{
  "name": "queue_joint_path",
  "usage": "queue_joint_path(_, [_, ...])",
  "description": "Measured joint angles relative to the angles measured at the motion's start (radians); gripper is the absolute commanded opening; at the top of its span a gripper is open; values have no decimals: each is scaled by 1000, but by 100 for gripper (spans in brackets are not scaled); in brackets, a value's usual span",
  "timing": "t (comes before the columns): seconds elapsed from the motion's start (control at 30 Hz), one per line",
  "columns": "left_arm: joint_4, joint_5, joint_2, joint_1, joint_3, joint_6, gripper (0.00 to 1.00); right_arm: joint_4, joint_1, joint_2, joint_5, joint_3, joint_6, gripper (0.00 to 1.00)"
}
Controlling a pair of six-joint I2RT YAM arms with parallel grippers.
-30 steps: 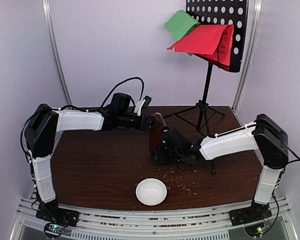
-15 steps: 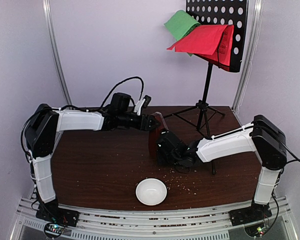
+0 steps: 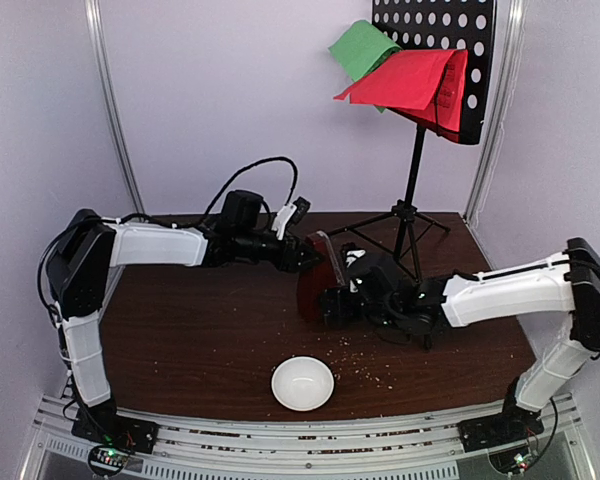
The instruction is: Pack up the instrument practice props
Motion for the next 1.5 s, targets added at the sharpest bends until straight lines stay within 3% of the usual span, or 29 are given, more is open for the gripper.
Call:
queue_joint_path(0.17, [-24,57,-14,-16,-17,161,41,53,-50,-189,-28,-111,-31,93])
queue_joint_path(0.33, [-71,76,-28,-31,-23,287,48,117,-159,-261,-113,-240,-20,80])
queue_joint_path(0.57, [-86,69,-45,-33,-42,340,82,218,-269,-223,-266,-328,36,66])
queue_joint_path(0.63, [-91,57,-62,-35,-80,344,85,237,-269,-189,-288,-321,42,62])
queue_joint_path(0.8, [-67,-1,-129,-40,-190,330,89,237,-270,-68,-311,-258,38,57])
queue_joint_path(1.17, [114,-183,-454,-71,-441,188,89,233,-270,84,-310,-162,6,52])
queue_joint_path(1.5, [121,-306,-514,-83,-496,8,89,225,-168,166,-343,-89,-22,51])
